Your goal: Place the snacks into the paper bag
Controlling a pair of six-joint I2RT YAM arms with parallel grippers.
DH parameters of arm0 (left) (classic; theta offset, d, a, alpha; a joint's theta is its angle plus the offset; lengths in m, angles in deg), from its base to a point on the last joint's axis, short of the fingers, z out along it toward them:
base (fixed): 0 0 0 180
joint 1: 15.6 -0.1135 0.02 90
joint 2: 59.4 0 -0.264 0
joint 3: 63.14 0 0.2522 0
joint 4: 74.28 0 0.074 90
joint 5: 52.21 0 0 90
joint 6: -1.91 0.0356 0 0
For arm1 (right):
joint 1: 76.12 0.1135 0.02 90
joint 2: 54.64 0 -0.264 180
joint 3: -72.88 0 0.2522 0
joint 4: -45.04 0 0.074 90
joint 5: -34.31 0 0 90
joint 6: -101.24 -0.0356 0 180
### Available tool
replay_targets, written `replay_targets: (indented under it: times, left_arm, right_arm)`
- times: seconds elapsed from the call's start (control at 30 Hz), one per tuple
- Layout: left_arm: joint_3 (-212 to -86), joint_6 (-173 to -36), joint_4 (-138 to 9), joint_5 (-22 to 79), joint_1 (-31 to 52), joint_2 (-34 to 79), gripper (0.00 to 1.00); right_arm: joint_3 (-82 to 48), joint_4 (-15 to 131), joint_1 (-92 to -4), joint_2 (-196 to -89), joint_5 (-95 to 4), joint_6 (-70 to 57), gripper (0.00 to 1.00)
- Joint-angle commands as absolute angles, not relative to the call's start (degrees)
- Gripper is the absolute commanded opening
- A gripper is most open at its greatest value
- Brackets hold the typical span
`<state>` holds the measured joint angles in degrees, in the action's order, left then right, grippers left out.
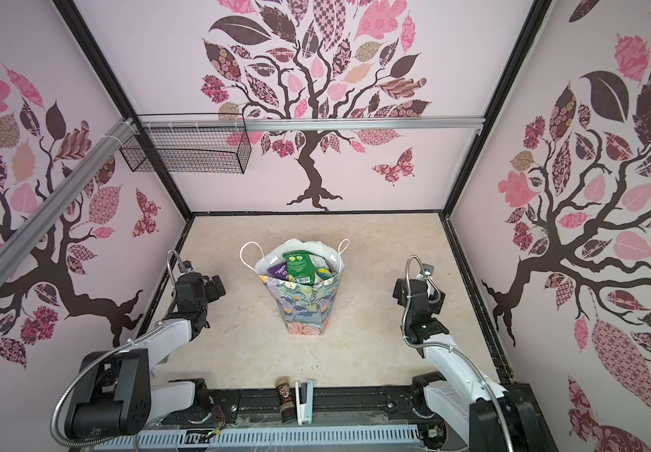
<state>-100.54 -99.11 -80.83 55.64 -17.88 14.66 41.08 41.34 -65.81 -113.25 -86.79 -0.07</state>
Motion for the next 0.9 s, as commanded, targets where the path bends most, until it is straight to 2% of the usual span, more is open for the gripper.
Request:
replay_targets:
  times: [0.0,0.07,0.17,0.27,0.33,0.37,0.4,0.5,0.77,0.87]
  left_arm:
    - [-98.09,-95.67,-100.96,51.91,-18.61,17.45,0.98]
    - [-97.23,-94.33,-105.61,47.19,-18.88,21.33,0.98]
    - [-93.99,-92.03,-124.78,41.17,-18.86,32.56,0.98]
    - [-97.08,-91.95,-111.21,41.42,-18.82,28.26,0.98]
    - [-98.2,-91.06,-114.56,39.87,-18.69,31.23,0.98]
    - [-98.88,-90.45,-110.96,39.9,-18.47,30.19,0.98]
    - [-99.39,-90.68,-108.11,40.39,-18.26,29.19,0.98]
    - [-98.76,-90.66,-112.06,40.44,-18.18,30.63,0.98]
    - [-99.08,-90.38,-109.89,40.52,-18.16,29.94,0.98]
    - [-99.18,-90.39,-109.44,40.65,-18.14,29.8,0.98]
  right_arm:
    - [45.84,10.03,-66.55,-120.84,-85.46,4.33,1.0]
    - [48.95,-3.71,-66.82,-127.72,-84.59,6.13,1.0]
    - [49.0,-16.32,-67.23,-139.27,-80.4,9.86,1.0]
    - [49.24,-27.09,-67.14,-147.97,-79.26,12.47,1.0]
    - [46.31,-14.93,-67.46,-143.92,-78.81,10.32,1.0]
    - [45.36,-10.7,-67.61,-142.7,-78.43,9.63,1.0]
    - [45.68,-12.3,-67.93,-143.24,-78.1,9.78,1.0]
    - [45.76,-15.46,-67.94,-144.95,-78.17,10.13,1.0]
    - [43.45,-9.13,-69.73,-144.22,-75.03,8.5,1.0]
    - [44.32,-11.74,-69.78,-144.52,-75.29,8.96,1.0]
